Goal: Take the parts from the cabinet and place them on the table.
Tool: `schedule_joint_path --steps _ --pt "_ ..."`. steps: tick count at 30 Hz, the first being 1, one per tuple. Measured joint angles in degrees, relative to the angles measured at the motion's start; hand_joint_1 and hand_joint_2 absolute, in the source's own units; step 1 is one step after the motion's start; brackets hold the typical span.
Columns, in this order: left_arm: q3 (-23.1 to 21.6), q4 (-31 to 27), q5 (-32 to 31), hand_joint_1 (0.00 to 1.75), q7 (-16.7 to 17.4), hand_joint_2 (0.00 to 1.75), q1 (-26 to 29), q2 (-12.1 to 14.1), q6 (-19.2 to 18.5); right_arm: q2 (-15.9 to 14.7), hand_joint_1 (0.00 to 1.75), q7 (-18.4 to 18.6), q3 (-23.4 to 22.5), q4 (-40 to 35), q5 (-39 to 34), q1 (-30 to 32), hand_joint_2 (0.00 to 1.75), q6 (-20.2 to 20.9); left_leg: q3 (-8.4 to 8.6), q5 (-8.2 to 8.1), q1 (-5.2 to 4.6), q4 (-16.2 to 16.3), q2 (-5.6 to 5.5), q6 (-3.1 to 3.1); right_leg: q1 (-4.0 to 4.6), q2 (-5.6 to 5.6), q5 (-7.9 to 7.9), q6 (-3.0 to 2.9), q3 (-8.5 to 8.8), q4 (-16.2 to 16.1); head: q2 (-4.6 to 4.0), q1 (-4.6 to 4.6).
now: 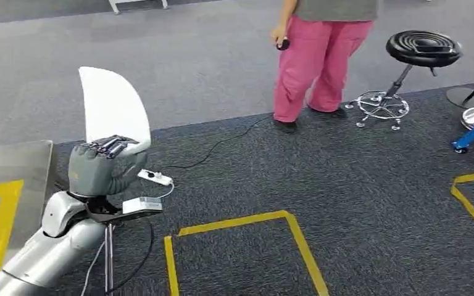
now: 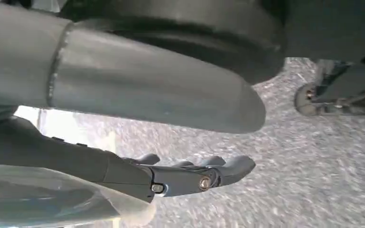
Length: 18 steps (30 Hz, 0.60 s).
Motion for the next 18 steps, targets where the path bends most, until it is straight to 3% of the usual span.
schedule_joint_path --steps 2,3,4,5,7,8,9,11,12,13,16,17,18 --pt "0.0 0.0 0.3 1.75 0.0 1.75 0.0 0.3 0.0 0.0 0.00 0.0 0.0 0.0 0.0 -0.3 0.00 0.0 0.19 0.31 0.17 -0.6 -1.59 0.66 -0.03 -1.17 -0.38 0.66 0.42 -0.1 0.00 0.00" --pt "-0.1 0.0 0.3 1.75 0.0 1.75 0.0 0.3 0.0 0.0 0.00 0.0 0.0 0.0 0.0 -0.3 0.00 0.0 0.38 0.51 0.45 -0.8 -2.05 0.95 -0.31 2.22 -1.23 0.98 -0.28 0.9 0.00 0.15" --pt "-0.2 -0.1 0.3 1.75 0.0 1.75 -0.3 0.2 0.0 0.0 0.00 0.0 0.0 0.0 0.0 -0.3 0.00 0.0 0.32 0.57 0.63 -0.9 -2.71 1.40 -0.50 5.61 -3.09 0.96 -1.79 4.1 0.00 0.35" --pt "-0.2 -0.1 0.3 1.75 0.1 1.75 -0.3 0.2 0.0 0.0 0.00 0.0 0.0 0.0 0.0 -0.2 0.00 0.0 0.25 0.59 0.67 -0.9 -3.29 1.59 -0.55 6.82 -5.24 1.06 -4.10 8.7 0.00 0.53" --pt "-0.3 -0.1 0.4 1.75 0.1 1.75 -0.2 0.2 0.0 0.0 0.00 0.0 0.0 0.0 0.0 0.0 0.00 0.0 0.16 0.57 0.62 -0.8 -4.99 1.65 -0.54 7.23 -8.57 1.27 -9.25 18.4 0.00 0.55" --pt "-0.4 -0.1 0.3 1.75 0.1 1.75 -0.1 0.2 0.0 0.0 0.00 0.0 0.0 0.0 0.0 0.1 0.00 0.0 0.21 0.58 0.63 -0.8 -5.96 1.64 -0.54 7.25 -7.97 1.26 -10.24 19.5 0.00 0.52" --pt "-0.5 -0.1 0.3 1.75 0.1 1.75 -0.1 0.2 0.0 0.0 0.00 0.0 0.0 0.0 0.0 0.2 0.00 0.0 0.29 0.58 0.69 -0.8 -6.84 1.63 -0.56 7.26 -6.00 1.21 -9.74 17.6 0.00 0.52" --pt "-0.7 -0.1 0.4 1.75 0.1 1.75 -0.1 0.2 0.0 0.0 0.00 0.0 0.0 0.0 0.0 0.1 0.00 0.0 0.53 0.51 0.92 -0.6 -8.60 1.39 -0.76 8.25 -0.05 1.10 -5.58 7.8 0.00 0.53" --pt "-0.7 -0.1 0.3 1.75 0.1 1.75 -0.1 0.2 0.0 0.0 0.00 0.0 0.0 0.0 0.0 0.1 0.00 0.0 0.49 0.35 1.04 -0.5 -9.27 1.06 -1.09 10.78 2.22 1.25 -3.41 2.8 0.00 0.57" --pt "-0.7 -0.1 0.4 1.75 0.1 1.75 -0.2 0.2 0.0 0.1 0.00 0.0 0.0 0.0 0.0 0.2 0.00 0.0 -0.03 0.22 0.75 0.1 -10.07 0.62 -1.57 14.20 1.28 1.33 -2.60 1.2 0.00 0.57" --pt "-0.8 -0.1 0.6 1.75 0.1 1.75 -0.1 0.2 0.0 0.1 0.00 0.0 0.0 0.0 0.0 0.1 0.00 0.0 -0.77 0.88 1.45 -0.2 -12.23 -0.51 -1.07 12.30 1.12 0.54 -2.09 1.1 0.00 0.52" --pt "-0.8 -0.1 0.7 1.75 0.1 1.75 -0.1 0.2 0.0 0.1 0.00 0.0 0.0 0.0 0.0 0.1 0.00 0.0 -0.83 0.91 1.46 -0.1 -13.20 -0.88 -1.28 11.30 1.35 0.07 -1.81 0.7 0.00 0.48" --pt "-0.8 -0.1 0.9 1.75 0.1 1.75 0.0 0.4 0.0 0.1 0.00 -0.1 0.0 0.0 0.0 0.0 0.00 0.0 -1.02 0.28 1.34 0.5 -11.33 -0.92 -1.36 10.31 1.50 -0.26 -1.53 0.4 0.00 0.48"
